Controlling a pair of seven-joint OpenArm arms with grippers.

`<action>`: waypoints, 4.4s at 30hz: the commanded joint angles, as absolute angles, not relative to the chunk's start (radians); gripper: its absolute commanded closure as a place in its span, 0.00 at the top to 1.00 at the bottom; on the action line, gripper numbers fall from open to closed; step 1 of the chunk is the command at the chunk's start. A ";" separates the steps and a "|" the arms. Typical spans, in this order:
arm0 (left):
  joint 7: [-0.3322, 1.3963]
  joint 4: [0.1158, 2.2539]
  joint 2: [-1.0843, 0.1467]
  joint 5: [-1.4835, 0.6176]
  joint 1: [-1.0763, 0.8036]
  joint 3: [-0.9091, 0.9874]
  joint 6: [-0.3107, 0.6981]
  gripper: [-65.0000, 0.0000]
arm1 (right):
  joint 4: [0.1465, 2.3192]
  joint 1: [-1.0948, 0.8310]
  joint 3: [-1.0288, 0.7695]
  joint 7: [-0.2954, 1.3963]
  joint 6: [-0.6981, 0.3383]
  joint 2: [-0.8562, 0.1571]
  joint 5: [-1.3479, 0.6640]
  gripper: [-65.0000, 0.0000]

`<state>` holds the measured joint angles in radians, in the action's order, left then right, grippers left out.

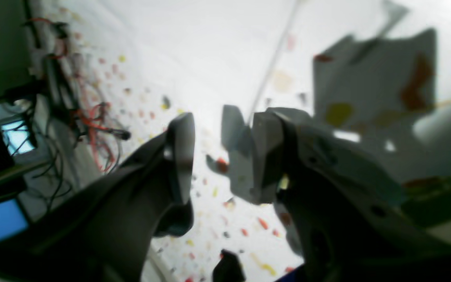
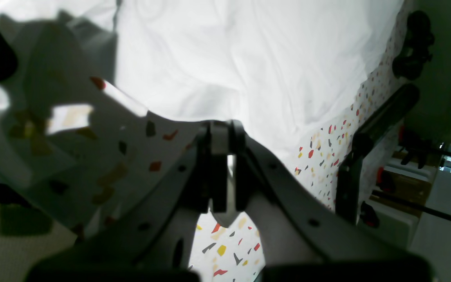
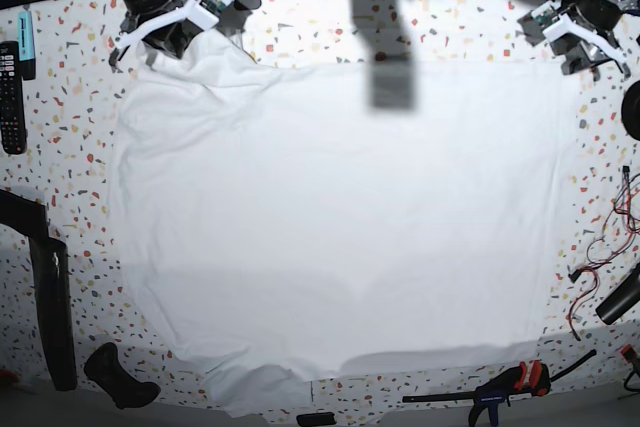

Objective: Fold the T-shirt properly
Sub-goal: 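Close both grippers on the shoulder edges of the shirt, then lift the collar edge and carry it over toward the hem with both grippers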

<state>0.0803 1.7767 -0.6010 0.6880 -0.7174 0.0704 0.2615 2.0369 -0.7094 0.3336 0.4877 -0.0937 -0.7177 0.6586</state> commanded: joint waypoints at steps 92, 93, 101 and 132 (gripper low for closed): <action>-0.185 1.553 -0.606 0.383 -0.402 0.078 0.224 0.00 | 2.055 -0.513 0.328 0.517 0.015 -0.705 0.512 0.00; -0.181 1.552 -0.606 0.383 -0.392 0.078 0.224 0.00 | 2.055 -0.495 0.328 0.517 0.015 -0.696 0.511 0.00; -0.120 1.549 -0.549 0.299 -0.314 0.078 0.233 0.00 | 2.046 -0.342 0.328 0.513 -0.022 -0.597 0.350 0.00; 0.026 1.348 -0.413 0.276 -0.019 0.078 0.231 0.00 | 1.775 0.131 0.328 0.506 -0.038 -0.457 0.140 0.00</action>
